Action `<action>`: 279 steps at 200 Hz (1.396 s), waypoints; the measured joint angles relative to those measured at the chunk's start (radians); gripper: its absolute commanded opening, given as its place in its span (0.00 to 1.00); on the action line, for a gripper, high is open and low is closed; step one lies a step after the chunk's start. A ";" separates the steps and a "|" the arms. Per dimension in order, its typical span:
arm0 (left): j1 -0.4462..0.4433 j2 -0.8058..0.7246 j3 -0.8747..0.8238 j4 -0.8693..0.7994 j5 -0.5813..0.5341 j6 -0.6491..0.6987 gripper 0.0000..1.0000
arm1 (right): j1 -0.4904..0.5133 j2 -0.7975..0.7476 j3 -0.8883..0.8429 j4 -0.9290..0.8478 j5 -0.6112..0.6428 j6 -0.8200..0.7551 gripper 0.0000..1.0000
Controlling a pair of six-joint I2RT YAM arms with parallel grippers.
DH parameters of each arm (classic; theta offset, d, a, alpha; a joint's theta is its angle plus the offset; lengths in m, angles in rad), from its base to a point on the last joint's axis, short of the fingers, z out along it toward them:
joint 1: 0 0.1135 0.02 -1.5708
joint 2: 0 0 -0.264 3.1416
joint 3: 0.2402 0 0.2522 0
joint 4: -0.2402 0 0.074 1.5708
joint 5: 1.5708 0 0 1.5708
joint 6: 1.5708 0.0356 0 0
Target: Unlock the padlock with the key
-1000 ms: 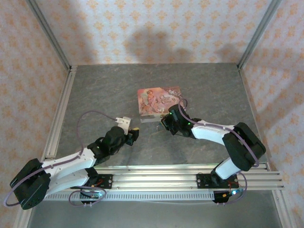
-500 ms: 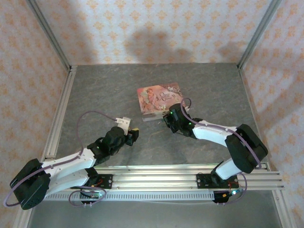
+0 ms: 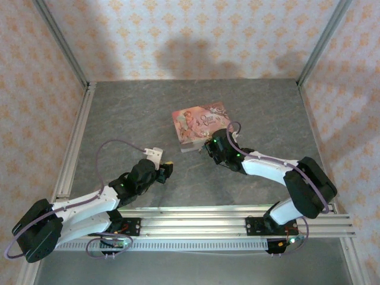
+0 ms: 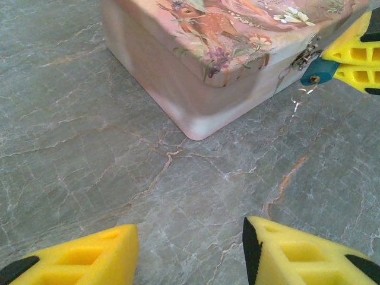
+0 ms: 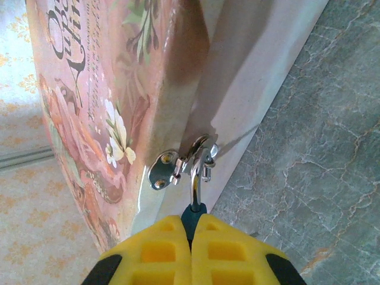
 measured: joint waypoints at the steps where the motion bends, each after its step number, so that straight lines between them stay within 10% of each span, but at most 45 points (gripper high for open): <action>1: 0.000 0.000 0.000 0.000 0.000 0.000 0.50 | 0.000 0.000 0.000 0.000 0.000 0.000 0.00; 279: 0.000 -0.097 -0.032 -0.048 -0.003 0.000 0.52 | -0.010 -0.009 -0.122 0.119 0.158 0.051 0.00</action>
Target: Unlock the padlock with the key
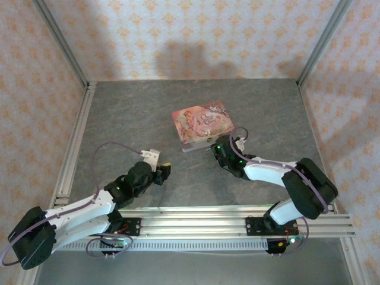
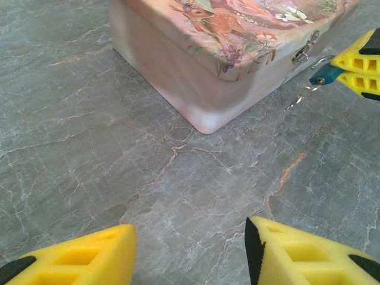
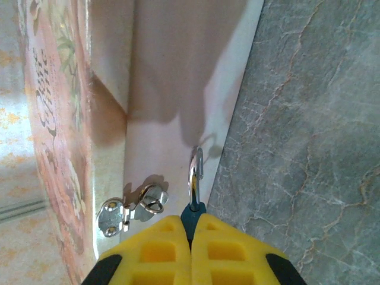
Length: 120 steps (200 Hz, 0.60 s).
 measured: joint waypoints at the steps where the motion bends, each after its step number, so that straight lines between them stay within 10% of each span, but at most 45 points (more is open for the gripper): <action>1: 0.000 0.000 0.000 0.000 0.000 0.000 0.52 | 0.000 -0.001 0.000 -0.001 0.000 0.000 0.00; 48: 0.000 -0.029 0.002 -0.040 -0.010 0.002 0.56 | 0.000 -0.099 0.002 -0.116 0.001 -0.054 0.00; 74: 0.000 -0.055 0.037 -0.142 -0.051 0.010 1.00 | -0.004 -0.185 0.043 -0.248 -0.021 -0.154 0.00; 120: 0.042 -0.065 0.245 -0.372 -0.156 0.007 1.00 | 0.012 -0.187 0.201 -0.422 -0.187 -0.395 0.00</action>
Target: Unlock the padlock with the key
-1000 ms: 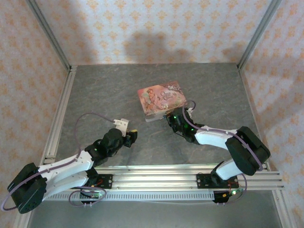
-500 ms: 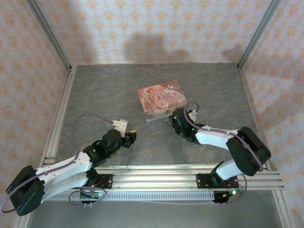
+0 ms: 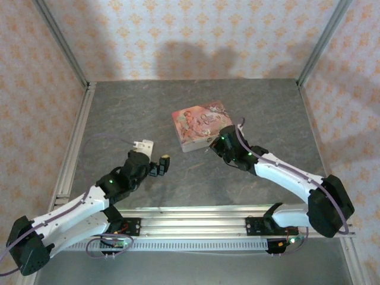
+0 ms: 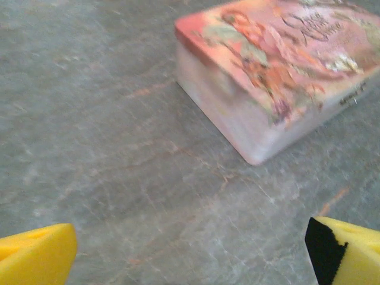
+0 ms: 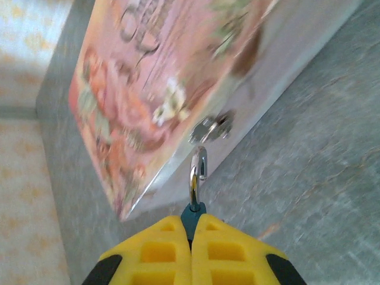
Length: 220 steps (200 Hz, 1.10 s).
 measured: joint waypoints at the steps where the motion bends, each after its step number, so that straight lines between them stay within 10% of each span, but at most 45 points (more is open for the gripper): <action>1: 0.001 0.000 0.003 -0.003 -0.002 -0.001 1.00 | 0.002 0.002 0.002 -0.002 -0.003 -0.005 0.00; 122: 0.070 -0.040 0.141 -0.381 -0.056 -0.167 1.00 | 0.310 0.537 0.182 0.151 -0.373 -0.153 0.00; 220: 0.093 -0.097 0.098 -0.464 -0.054 -0.198 1.00 | 0.294 0.193 0.164 -0.124 -0.117 -0.307 0.77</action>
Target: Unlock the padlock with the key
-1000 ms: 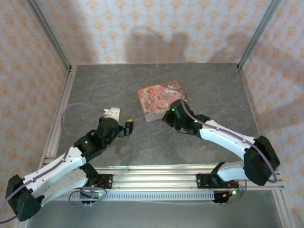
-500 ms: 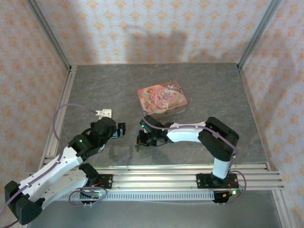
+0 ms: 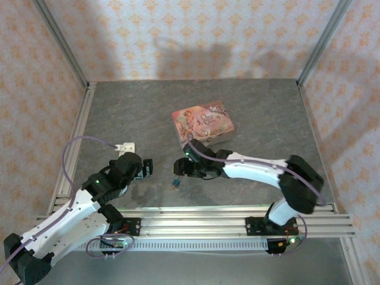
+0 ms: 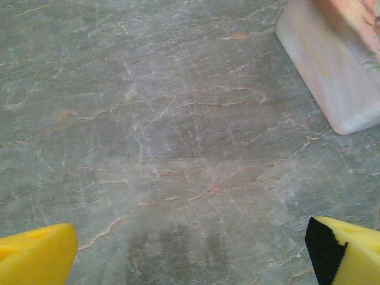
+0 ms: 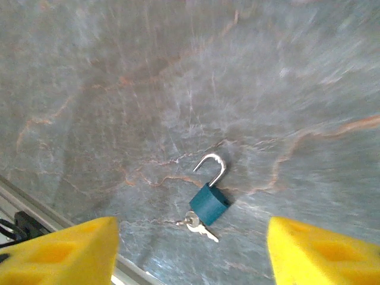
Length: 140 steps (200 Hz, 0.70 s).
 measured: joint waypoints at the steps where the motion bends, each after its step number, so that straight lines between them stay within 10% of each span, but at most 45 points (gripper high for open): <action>1: 0.001 0.001 0.001 0.000 0.000 0.001 1.00 | 0.000 -0.006 0.000 -0.004 0.003 -0.001 0.78; 24: 0.080 0.041 0.059 -0.004 -0.001 0.060 1.00 | -0.025 -0.202 0.000 -0.136 0.170 -0.052 1.00; 91: 0.417 0.238 0.122 0.203 -0.031 0.272 1.00 | -0.169 -0.694 -0.236 -0.122 0.828 -0.344 0.99; 140: 0.435 0.429 -0.024 0.470 -0.254 0.312 1.00 | -0.526 -0.603 -0.476 0.185 0.879 -0.536 1.00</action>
